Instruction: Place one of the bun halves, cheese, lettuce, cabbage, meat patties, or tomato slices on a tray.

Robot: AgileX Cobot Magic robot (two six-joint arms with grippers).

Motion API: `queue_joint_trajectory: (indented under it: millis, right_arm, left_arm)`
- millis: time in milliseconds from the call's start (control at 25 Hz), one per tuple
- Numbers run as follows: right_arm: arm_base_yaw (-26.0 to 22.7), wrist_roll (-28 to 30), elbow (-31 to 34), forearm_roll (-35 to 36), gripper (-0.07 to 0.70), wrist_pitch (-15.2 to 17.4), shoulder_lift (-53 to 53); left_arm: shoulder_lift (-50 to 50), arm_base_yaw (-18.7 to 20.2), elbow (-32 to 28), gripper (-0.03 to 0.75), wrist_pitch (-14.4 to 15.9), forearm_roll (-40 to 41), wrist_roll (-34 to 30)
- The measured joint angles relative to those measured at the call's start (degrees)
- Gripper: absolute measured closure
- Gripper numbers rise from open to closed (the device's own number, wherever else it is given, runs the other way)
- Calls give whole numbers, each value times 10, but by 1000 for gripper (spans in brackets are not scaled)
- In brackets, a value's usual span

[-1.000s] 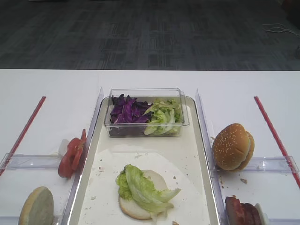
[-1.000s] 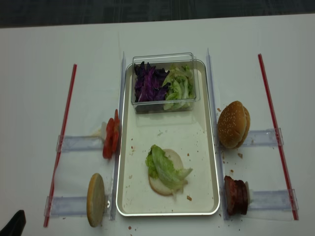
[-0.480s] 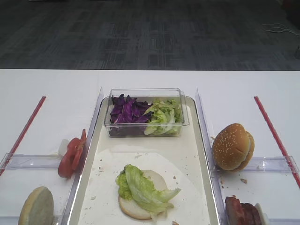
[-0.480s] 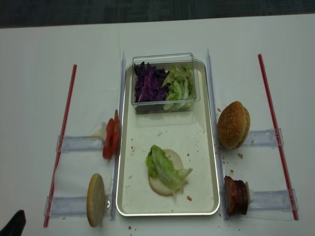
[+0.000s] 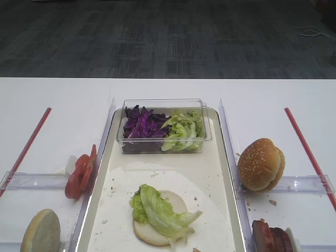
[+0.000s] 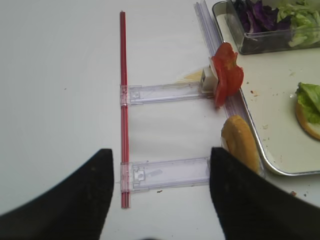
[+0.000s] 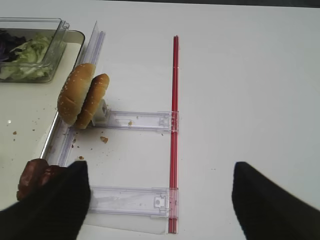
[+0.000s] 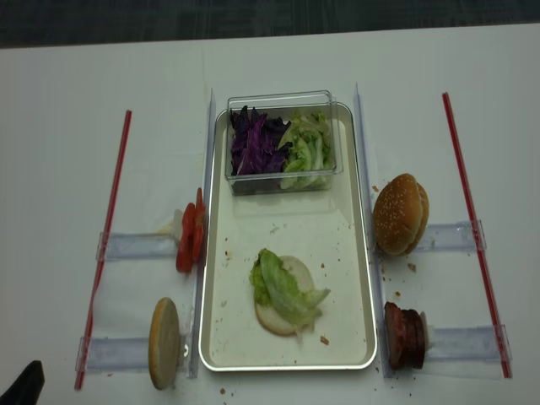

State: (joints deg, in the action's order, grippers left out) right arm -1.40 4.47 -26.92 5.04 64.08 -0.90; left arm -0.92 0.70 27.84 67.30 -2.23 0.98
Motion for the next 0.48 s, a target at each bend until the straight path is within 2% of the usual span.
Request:
queue_joint_trajectory:
  millis: [480]
  right_arm:
    - [0,-1,0,0,52,0,0]
  left_arm:
    - [0,0,0,288,0,0,0]
